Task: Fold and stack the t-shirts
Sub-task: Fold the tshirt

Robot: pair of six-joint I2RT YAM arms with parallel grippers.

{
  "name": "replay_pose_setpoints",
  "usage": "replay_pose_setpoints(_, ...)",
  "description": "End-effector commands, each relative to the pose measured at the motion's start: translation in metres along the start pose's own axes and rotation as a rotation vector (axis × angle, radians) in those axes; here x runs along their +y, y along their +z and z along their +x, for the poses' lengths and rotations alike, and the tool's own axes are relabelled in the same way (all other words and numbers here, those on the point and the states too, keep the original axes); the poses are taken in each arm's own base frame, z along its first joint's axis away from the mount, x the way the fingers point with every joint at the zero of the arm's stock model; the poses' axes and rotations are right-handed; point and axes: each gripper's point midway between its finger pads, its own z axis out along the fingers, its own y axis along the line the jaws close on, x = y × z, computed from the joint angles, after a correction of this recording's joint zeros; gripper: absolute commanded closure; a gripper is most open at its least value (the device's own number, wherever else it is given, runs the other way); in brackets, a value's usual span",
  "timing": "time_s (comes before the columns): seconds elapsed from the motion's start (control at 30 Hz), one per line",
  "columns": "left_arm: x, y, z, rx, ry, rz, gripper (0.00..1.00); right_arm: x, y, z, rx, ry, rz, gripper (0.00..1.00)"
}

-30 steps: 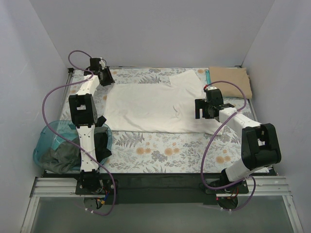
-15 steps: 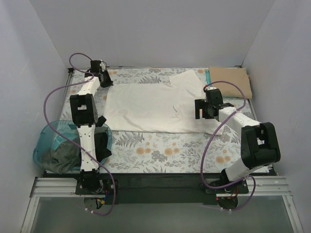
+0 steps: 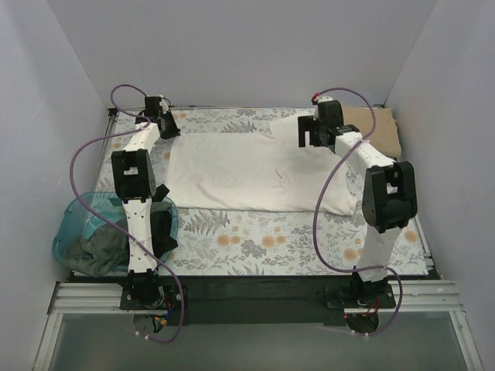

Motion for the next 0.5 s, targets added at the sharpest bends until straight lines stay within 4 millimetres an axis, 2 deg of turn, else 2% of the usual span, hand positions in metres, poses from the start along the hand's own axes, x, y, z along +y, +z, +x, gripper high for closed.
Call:
replay_pose_setpoints(0.0,-0.002,-0.017,-0.004,-0.002,0.024,-0.006,1.00,0.003,0.039,-0.037,-0.053,-0.014,-0.018,0.02)
replay_pose_setpoints(0.03,-0.003,-0.017,-0.004,-0.001,0.026,-0.007,1.00,0.001,0.048,-0.049,-0.073,-0.011,-0.014,0.02)
replay_pose_setpoints(0.07,-0.002,-0.018,-0.004,-0.002,0.026,-0.009,1.00,0.002,0.051,-0.082,-0.136,-0.003,-0.023,0.02)
replay_pose_setpoints(0.1,-0.003,-0.021,-0.006,-0.008,0.024,-0.008,1.00,0.004,0.078,-0.075,-0.108,-0.001,-0.034,0.02)
replay_pose_setpoints(0.13,-0.003,-0.021,-0.003,-0.002,0.025,-0.007,1.00,0.002,0.088,-0.082,-0.121,0.009,-0.036,0.02)
replay_pose_setpoints(0.17,-0.006,-0.023,-0.004,-0.004,0.019,0.002,1.00,0.001,0.088,-0.117,-0.197,0.023,-0.038,0.02)
replay_pose_setpoints(0.2,-0.006,-0.023,-0.004,-0.006,0.017,0.007,1.00,-0.002,0.116,-0.105,-0.174,0.031,-0.035,0.02)
replay_pose_setpoints(0.3,-0.011,-0.025,-0.004,-0.004,0.012,0.027,1.00,0.001,0.145,-0.127,-0.242,0.063,-0.055,0.02)
replay_pose_setpoints(0.37,-0.011,-0.026,-0.007,-0.010,0.012,0.023,1.00,0.005,0.152,-0.144,-0.314,0.062,-0.083,0.02)
replay_pose_setpoints(0.4,-0.011,-0.028,-0.008,-0.014,0.011,0.022,1.00,0.006,0.158,-0.141,-0.322,0.052,-0.085,0.02)
replay_pose_setpoints(0.43,-0.011,-0.028,-0.009,-0.016,0.011,0.021,1.00,0.005,0.159,-0.151,-0.372,0.049,-0.079,0.02)
replay_pose_setpoints(0.47,-0.012,-0.029,-0.008,-0.013,0.011,0.023,1.00,0.000,0.162,-0.149,-0.378,0.046,-0.057,0.02)
